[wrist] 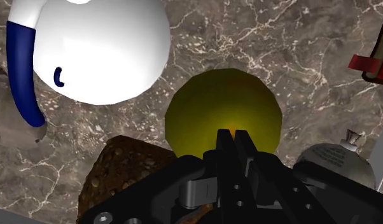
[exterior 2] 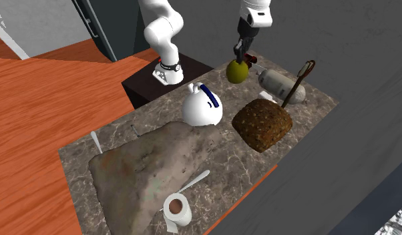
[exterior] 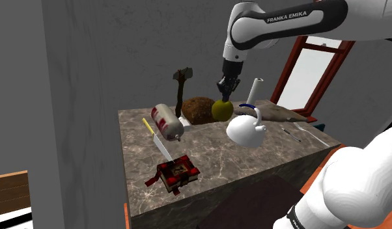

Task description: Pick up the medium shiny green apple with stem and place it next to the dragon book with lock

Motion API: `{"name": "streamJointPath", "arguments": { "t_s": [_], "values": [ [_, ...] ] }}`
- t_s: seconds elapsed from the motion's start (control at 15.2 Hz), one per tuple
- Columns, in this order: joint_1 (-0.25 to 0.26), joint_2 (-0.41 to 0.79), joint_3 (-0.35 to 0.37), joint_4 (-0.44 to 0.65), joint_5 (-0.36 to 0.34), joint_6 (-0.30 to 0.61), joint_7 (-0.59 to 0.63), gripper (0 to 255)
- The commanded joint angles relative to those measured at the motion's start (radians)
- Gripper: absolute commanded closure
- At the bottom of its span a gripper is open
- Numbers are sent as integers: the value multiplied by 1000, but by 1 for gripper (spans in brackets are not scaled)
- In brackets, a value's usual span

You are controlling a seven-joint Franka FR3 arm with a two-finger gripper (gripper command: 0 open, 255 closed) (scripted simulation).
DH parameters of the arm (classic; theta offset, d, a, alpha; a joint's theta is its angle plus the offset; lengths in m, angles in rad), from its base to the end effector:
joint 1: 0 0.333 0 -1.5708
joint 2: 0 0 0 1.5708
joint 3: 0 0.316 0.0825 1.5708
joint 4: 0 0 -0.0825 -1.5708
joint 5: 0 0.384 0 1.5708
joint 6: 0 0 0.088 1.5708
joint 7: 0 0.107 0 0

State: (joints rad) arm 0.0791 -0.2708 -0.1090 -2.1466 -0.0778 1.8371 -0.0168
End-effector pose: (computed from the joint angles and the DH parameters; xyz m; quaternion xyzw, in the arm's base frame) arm 0.4697 -0.0236 0.5119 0.9995 0.0067 -0.0204 0.0223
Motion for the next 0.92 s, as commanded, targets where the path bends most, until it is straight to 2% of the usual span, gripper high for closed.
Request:
{"name": "streamJointPath", "arguments": {
  "t_s": [0.0,0.59,0.86],
  "values": [
    [0,-3,0,26,0,-29,-2,255],
    [1,-4,3,146,3,-150,-7,255],
    [40,34,62,186,25,-157,84,255]
  ]
}}
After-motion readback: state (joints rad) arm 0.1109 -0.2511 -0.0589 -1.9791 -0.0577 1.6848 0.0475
